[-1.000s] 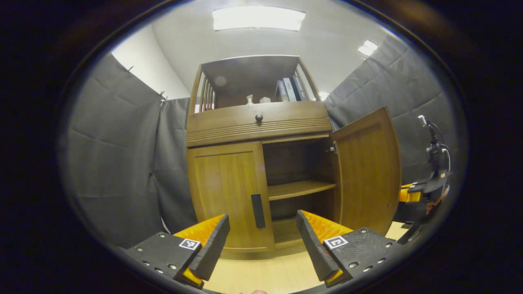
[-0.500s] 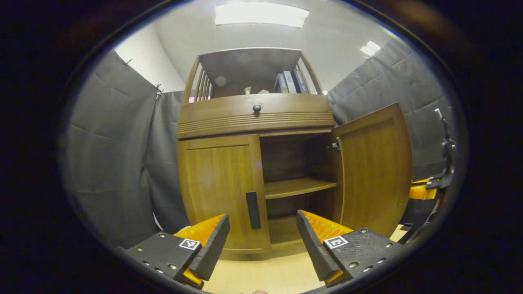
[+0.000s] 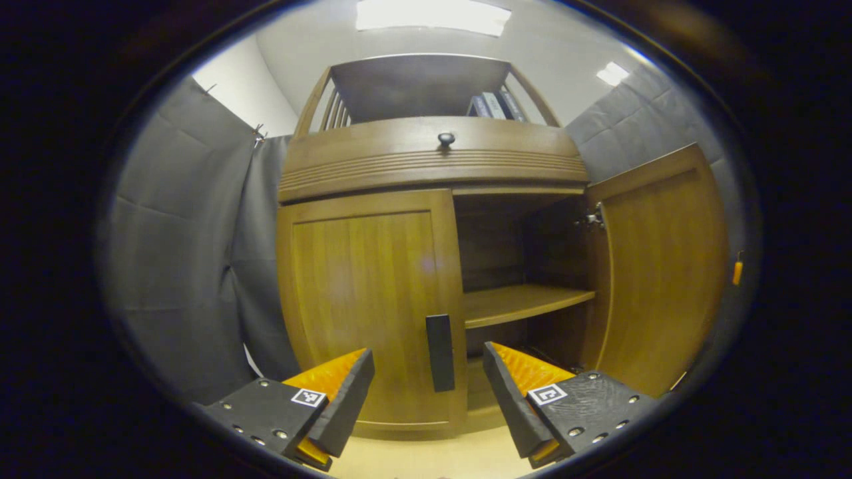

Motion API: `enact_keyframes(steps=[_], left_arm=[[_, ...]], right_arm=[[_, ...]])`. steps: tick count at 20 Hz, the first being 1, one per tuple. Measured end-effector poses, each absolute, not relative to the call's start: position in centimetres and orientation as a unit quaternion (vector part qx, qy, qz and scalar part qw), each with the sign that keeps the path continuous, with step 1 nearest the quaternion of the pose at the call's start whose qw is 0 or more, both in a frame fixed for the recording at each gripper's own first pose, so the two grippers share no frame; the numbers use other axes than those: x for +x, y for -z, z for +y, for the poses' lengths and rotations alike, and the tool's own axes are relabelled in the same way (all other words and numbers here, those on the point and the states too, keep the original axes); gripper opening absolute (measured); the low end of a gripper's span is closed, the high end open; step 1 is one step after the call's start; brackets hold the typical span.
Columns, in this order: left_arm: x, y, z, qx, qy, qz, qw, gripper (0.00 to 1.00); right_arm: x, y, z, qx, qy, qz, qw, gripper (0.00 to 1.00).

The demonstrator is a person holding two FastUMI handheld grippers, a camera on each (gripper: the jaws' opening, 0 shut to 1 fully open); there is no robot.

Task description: Open the right door of the double-door shoe cabinet with the right hand, and open the left door with the left hand.

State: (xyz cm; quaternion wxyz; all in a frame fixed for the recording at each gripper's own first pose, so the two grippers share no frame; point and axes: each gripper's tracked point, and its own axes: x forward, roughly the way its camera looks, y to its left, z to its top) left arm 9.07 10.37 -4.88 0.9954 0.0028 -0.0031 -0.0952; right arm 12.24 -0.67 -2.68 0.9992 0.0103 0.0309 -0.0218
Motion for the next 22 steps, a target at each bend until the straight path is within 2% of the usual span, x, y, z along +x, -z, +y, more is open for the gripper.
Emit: enact_keyframes(steps=[1, 2, 4, 6, 8, 10, 13, 17, 18, 21, 22], left_arm=[[9.6, 5.1, 10.3, 0.001, 0.096, -0.002, 0.995, 0.96], [10.0, 5.1, 10.2, 0.001, 0.097, -0.002, 0.995, 0.92], [10.5, 5.5, 10.2, 0.0, 0.099, 0.001, 0.995, 0.94], [11.2, 5.7, 9.8, -0.006, 0.104, 0.005, 0.995, 0.96], [11.5, 6.0, 9.3, -0.008, 0.115, 0.008, 0.993, 0.96], [12.0, 6.4, 9.2, -0.008, 0.118, 0.017, 0.993, 0.93], [12.2, 7.1, 8.9, -0.013, 0.121, 0.036, 0.992, 0.8], [12.2, 7.9, 8.4, -0.023, 0.124, 0.05, 0.991, 0.63], [11.9, 7.8, 7.8, -0.031, 0.14, 0.048, 0.988, 0.63], [12.0, 7.5, 8.0, -0.012, 0.127, 0.041, 0.991, 0.31], [12.2, 7.6, 8.1, -0.015, 0.122, 0.045, 0.991, 0.27]], right_arm=[[12.0, 2.5, -0.5, 0.009, 0.027, 0.029, 0.999, 0.98], [11.9, 2.4, -0.3, 0.007, 0.03, 0.029, 0.999, 0.98], [11.6, 2.2, 0.2, 0.003, 0.037, 0.031, 0.999, 1.0], [11.4, 2.3, 0.9, -0.002, 0.042, 0.036, 0.998, 0.95], [11.3, 2.3, 1.6, -0.013, 0.045, 0.041, 0.998, 0.98], [11.4, 2.6, 2.5, -0.021, 0.045, 0.046, 0.998, 0.96], [11.7, 2.5, 3.6, -0.025, 0.04, 0.049, 0.998, 0.99], [12.0, 2.4, 4.7, -0.03, 0.035, 0.05, 0.998, 0.97], [12.0, 2.5, 4.9, -0.03, 0.032, 0.051, 0.998, 0.97], [12.0, 2.7, 5.3, -0.027, 0.025, 0.054, 0.998, 0.97], [11.9, 2.6, 5.5, -0.026, 0.023, 0.054, 0.998, 0.97]])
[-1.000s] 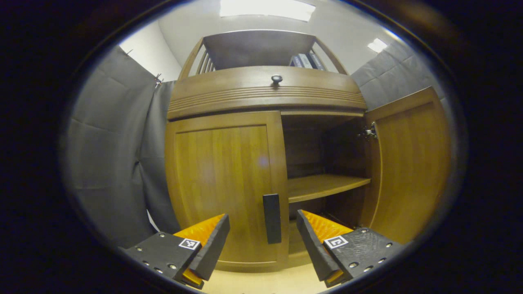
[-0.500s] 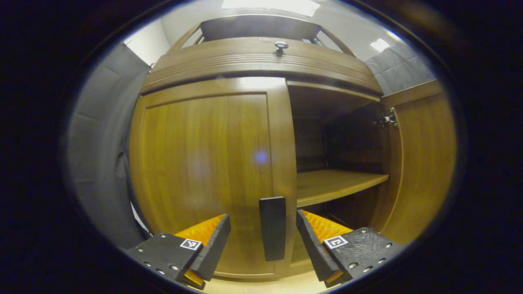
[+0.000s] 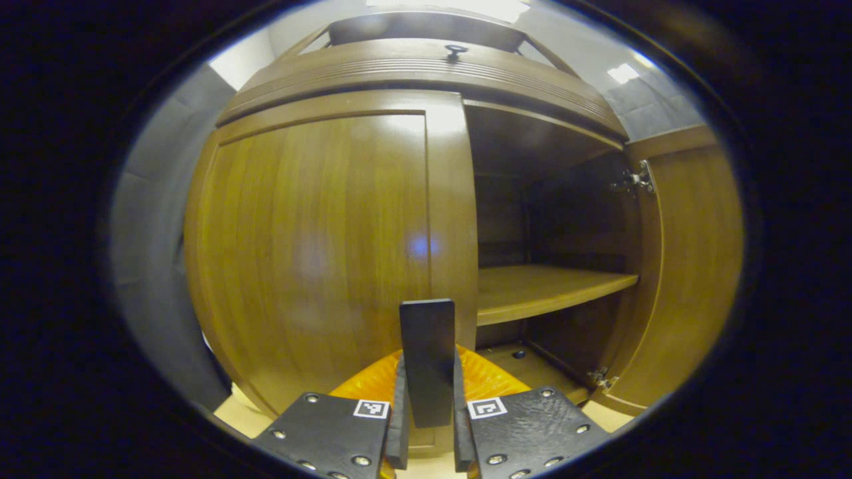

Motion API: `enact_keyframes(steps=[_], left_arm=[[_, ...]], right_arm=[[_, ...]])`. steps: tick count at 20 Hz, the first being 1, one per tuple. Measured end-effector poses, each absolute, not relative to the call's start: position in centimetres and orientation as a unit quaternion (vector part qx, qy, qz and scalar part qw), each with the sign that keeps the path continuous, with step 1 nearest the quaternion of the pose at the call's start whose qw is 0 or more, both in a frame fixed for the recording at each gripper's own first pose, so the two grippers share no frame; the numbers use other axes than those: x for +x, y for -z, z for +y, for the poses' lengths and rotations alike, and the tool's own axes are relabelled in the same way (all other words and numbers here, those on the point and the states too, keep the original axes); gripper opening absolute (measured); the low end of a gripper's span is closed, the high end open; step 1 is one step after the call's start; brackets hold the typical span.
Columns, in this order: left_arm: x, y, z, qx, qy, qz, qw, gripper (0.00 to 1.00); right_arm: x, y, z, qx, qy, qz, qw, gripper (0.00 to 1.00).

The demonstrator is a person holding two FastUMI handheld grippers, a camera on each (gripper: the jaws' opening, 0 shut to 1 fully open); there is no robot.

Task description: Open the right door of the double-door shoe cabinet with the right hand, and open the left door with the left hand.

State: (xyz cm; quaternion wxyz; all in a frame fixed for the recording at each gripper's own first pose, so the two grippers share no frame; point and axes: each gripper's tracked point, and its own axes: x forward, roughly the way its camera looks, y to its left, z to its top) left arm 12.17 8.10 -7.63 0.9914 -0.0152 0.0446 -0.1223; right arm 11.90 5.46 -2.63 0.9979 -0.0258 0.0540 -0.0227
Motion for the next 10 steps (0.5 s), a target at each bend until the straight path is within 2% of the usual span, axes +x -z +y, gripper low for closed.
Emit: enact_keyframes(steps=[1, 3, 5, 7, 9, 10], left_arm=[[12.1, 7.9, 8.1, -0.023, 0.119, 0.049, 0.991, 0.23], [11.6, 7.8, 8.1, -0.027, 0.118, 0.054, 0.991, 0.19], [11.3, 7.5, 8.2, -0.025, 0.121, 0.049, 0.991, 0.21], [10.2, 7.4, 8.5, -0.026, 0.121, 0.048, 0.991, 0.24], [8.8, 7.7, 9.0, -0.029, 0.118, 0.049, 0.991, 0.19], [8.1, 7.7, 9.4, -0.03, 0.115, 0.049, 0.992, 0.24]], right_arm=[[11.8, 2.7, 5.4, -0.026, 0.02, 0.054, 0.998, 1.0], [11.5, 2.7, 5.3, -0.027, 0.017, 0.055, 0.998, 1.0], [11.4, 2.6, 5.2, -0.023, 0.012, 0.051, 0.998, 0.97], [11.1, 2.7, 5.0, -0.018, 0.006, 0.05, 0.999, 0.99], [11.0, 2.5, 4.7, -0.013, -0.002, 0.049, 0.999, 0.99], [11.0, 2.4, 4.6, -0.01, -0.008, 0.047, 0.999, 0.99]])
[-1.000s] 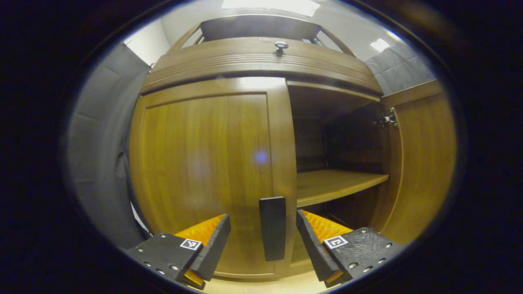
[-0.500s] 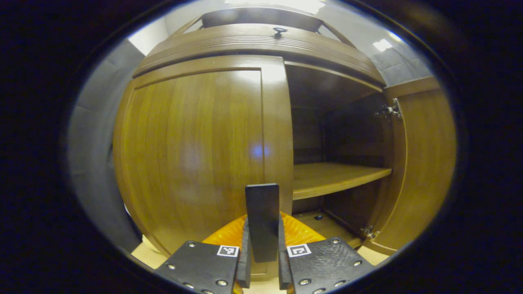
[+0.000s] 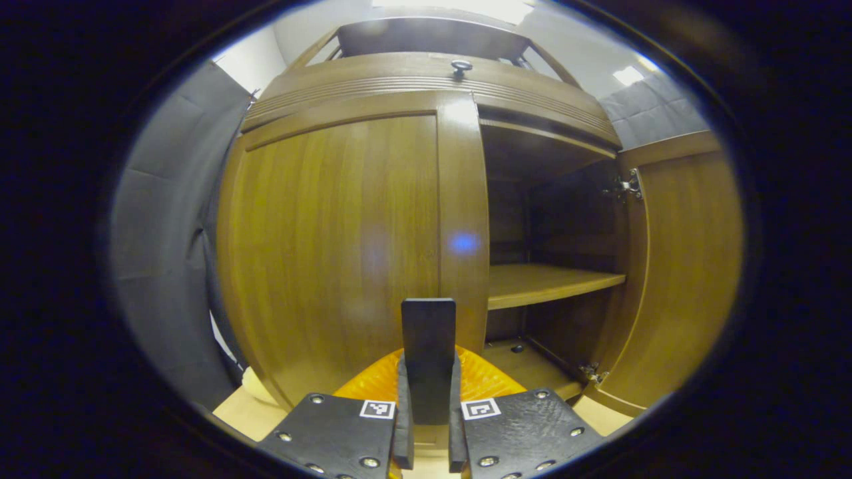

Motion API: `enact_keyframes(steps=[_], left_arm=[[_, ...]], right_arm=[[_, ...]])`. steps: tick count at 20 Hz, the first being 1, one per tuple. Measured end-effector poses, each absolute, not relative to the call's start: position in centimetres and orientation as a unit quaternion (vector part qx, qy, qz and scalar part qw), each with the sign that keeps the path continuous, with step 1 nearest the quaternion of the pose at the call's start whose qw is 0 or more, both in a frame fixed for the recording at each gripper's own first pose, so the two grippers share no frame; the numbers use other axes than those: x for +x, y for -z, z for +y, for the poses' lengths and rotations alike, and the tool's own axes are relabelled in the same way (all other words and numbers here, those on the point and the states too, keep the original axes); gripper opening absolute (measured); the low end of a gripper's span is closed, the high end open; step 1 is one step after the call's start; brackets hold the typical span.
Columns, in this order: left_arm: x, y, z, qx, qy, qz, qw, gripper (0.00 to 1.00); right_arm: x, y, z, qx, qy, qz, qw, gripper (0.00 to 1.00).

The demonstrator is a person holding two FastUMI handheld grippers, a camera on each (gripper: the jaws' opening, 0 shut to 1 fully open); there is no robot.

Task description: Open the right door of the double-door shoe cabinet with the right hand, and open the left door with the left hand.

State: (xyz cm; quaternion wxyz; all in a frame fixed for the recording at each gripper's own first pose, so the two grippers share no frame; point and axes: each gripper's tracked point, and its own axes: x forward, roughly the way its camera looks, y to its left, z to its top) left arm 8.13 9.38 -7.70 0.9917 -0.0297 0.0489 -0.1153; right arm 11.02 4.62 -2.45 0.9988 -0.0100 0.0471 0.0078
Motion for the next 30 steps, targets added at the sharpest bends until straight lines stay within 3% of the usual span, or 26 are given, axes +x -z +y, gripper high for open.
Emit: enact_keyframes(steps=[15, 17, 18, 19, 20, 30], left_arm=[[1.3, 8.0, 15.9, -0.034, 0.031, 0.056, 0.997, 0.24], [0.1, 8.1, 17.2, -0.034, 0.02, 0.057, 0.998, 0.2], [-0.6, 8.1, 17.9, -0.031, 0.016, 0.055, 0.998, 0.14], [-1.3, 8.1, 18.8, -0.028, 0.012, 0.054, 0.998, 0.2], [-1.8, 8.1, 19.8, -0.024, 0.009, 0.053, 0.998, 0.17], [-3.7, 8.8, 25.3, -0.015, 0.032, 0.061, 0.997, 0.19]], right_arm=[[10.6, 3.6, 5.8, 0.01, -0.148, 0.041, 0.988, 0.99], [10.7, 3.6, 6.7, 0.012, -0.161, 0.041, 0.986, 0.97], [10.6, 3.4, 7.4, 0.015, -0.17, 0.039, 0.985, 0.99], [10.5, 3.5, 8.2, 0.016, -0.179, 0.039, 0.983, 0.97], [10.5, 3.6, 8.9, 0.013, -0.186, 0.04, 0.982, 0.99], [9.8, 3.1, 15.9, 0.015, -0.211, 0.041, 0.977, 0.99]])
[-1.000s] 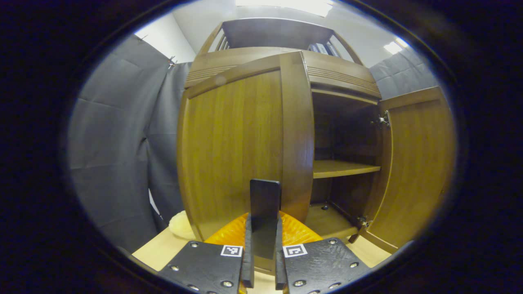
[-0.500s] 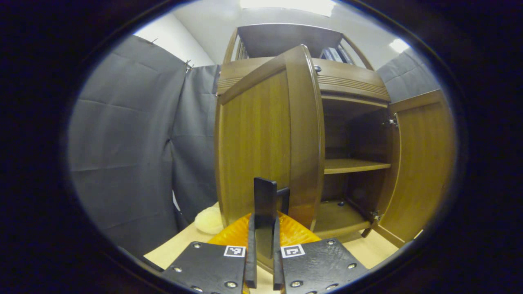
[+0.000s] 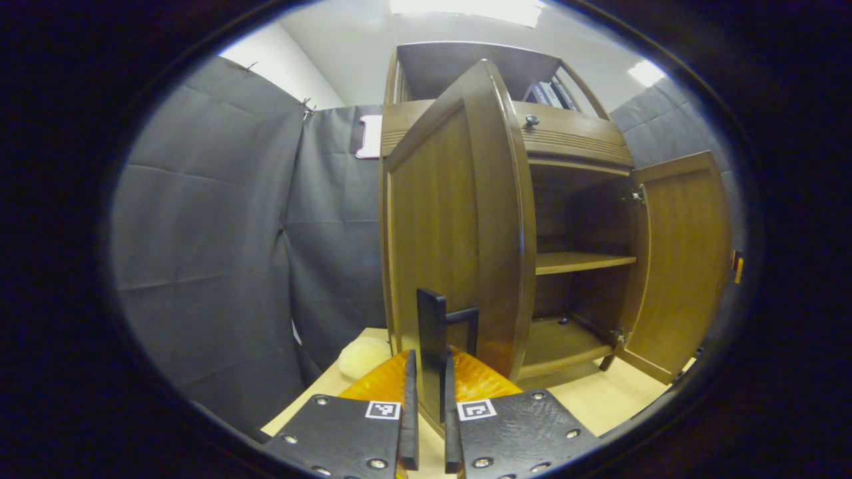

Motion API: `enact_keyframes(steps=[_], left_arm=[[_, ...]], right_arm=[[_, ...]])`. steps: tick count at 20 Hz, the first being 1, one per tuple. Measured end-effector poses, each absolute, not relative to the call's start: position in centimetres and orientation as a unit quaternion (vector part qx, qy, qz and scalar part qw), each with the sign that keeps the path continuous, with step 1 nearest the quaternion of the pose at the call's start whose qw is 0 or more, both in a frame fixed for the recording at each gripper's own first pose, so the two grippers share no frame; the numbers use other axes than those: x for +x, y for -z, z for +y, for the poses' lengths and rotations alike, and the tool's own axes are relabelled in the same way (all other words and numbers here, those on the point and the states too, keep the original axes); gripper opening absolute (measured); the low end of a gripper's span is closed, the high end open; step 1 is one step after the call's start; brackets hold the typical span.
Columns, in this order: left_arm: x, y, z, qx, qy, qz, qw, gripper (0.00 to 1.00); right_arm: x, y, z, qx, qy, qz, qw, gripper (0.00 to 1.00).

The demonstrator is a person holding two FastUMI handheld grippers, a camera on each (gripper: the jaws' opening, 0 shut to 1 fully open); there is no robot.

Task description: Open the right door of the double-door shoe cabinet with the right hand, and open the left door with the left hand.

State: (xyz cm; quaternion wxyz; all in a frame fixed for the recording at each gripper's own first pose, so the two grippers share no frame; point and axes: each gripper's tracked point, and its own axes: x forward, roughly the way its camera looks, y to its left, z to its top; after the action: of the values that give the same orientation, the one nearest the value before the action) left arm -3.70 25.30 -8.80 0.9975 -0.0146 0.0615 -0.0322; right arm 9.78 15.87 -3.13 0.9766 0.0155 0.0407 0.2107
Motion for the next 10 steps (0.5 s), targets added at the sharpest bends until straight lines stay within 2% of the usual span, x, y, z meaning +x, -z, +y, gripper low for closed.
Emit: enact_keyframes(steps=[5, 10], left_arm=[[-4.2, 9.2, 27.2, -0.019, 0.05, 0.056, 0.997, 0.19], [-5.0, 8.9, 30.3, -0.026, 0.041, 0.049, 0.998, 0.16]], right_arm=[[9.7, 2.9, 18.6, 0.01, -0.212, 0.044, 0.976, 0.97], [9.4, 2.6, 20.9, -0.001, -0.216, 0.043, 0.975, 0.99]])
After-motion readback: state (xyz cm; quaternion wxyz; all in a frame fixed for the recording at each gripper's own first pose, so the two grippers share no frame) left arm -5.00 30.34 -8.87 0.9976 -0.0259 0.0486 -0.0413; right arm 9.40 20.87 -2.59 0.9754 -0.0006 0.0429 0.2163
